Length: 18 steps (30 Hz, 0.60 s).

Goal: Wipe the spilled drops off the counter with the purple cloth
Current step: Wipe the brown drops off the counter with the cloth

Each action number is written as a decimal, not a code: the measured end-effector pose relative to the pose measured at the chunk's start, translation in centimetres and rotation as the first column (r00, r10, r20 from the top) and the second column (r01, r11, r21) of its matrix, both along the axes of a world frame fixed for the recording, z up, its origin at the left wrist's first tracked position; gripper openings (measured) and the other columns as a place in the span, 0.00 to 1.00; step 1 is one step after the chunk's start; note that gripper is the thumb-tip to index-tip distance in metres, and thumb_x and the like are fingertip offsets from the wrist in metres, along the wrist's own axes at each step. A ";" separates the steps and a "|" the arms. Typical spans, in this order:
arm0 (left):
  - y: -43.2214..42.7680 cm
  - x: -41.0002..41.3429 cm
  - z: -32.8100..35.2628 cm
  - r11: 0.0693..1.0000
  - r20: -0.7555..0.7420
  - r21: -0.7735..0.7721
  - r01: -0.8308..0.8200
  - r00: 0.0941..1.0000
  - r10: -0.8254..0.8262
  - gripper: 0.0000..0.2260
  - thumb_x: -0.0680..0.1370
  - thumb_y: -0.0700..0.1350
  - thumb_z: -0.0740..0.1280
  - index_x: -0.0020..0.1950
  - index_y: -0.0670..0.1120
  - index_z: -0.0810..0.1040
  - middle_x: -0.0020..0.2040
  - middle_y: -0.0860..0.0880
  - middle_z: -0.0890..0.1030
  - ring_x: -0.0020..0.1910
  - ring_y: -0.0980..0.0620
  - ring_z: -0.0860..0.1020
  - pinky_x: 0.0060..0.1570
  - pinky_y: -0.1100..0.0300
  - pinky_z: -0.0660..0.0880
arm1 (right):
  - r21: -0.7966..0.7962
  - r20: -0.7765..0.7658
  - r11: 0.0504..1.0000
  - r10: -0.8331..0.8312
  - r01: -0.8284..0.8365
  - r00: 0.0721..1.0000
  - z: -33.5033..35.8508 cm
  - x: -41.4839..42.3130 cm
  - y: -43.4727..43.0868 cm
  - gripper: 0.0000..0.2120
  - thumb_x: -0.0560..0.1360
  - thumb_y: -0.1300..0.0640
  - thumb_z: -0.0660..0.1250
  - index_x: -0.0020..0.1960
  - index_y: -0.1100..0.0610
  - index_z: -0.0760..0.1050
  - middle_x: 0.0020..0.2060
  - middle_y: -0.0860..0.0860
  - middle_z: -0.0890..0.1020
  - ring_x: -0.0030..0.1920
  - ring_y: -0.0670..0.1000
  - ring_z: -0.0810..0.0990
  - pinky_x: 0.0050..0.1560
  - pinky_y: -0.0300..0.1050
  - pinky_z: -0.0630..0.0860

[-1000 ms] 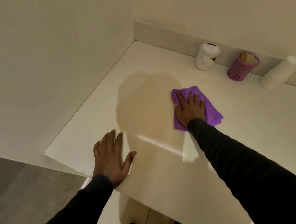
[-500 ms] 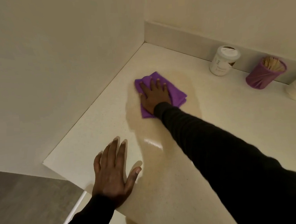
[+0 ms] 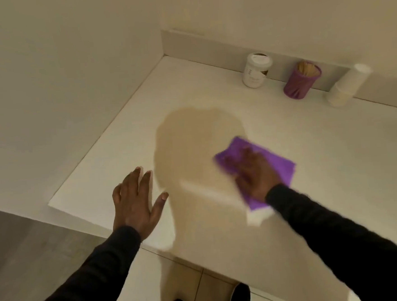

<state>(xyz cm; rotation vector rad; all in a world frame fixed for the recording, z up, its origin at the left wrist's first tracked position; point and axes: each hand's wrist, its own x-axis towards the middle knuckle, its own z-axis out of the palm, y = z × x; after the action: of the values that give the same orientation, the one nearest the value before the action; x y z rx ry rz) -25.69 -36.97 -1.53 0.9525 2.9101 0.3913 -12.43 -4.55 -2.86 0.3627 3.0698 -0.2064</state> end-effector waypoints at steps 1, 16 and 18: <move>0.1 0.0 -0.1 1.000 -0.003 -0.014 0.012 1.000 -0.012 0.34 0.79 0.66 0.49 0.74 0.43 0.67 0.76 0.39 0.65 0.74 0.40 0.64 0.69 0.41 0.60 | 0.011 0.024 0.984 -0.178 0.178 0.984 0.6 1.0 2.5 0.27 0.79 0.43 0.48 0.77 0.46 0.54 0.71 0.68 0.69 0.70 0.73 0.66 0.69 0.71 0.63; 1.2 3.0 1.0 0.990 -0.054 0.016 0.137 0.989 -0.136 0.32 0.79 0.65 0.49 0.70 0.42 0.70 0.72 0.37 0.68 0.71 0.37 0.66 0.66 0.38 0.62 | -0.153 0.006 0.986 -0.067 0.067 0.998 0.6 7.4 -15.7 0.29 0.79 0.41 0.50 0.79 0.43 0.55 0.78 0.59 0.59 0.78 0.65 0.54 0.76 0.65 0.45; 2.4 5.1 1.1 0.976 -0.045 0.013 0.219 0.975 -0.219 0.34 0.79 0.66 0.49 0.71 0.42 0.69 0.73 0.37 0.67 0.72 0.37 0.65 0.68 0.40 0.61 | -0.092 0.078 0.960 -0.259 0.266 0.963 0.8 10.0 -9.8 0.33 0.75 0.39 0.46 0.78 0.45 0.58 0.77 0.62 0.62 0.74 0.69 0.61 0.73 0.68 0.54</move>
<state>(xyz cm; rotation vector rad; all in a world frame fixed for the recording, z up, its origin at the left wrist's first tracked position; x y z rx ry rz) -20.61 -34.55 -0.44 1.2838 2.8013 0.3873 -2.45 -14.38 -2.03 0.7555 2.9236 -0.3506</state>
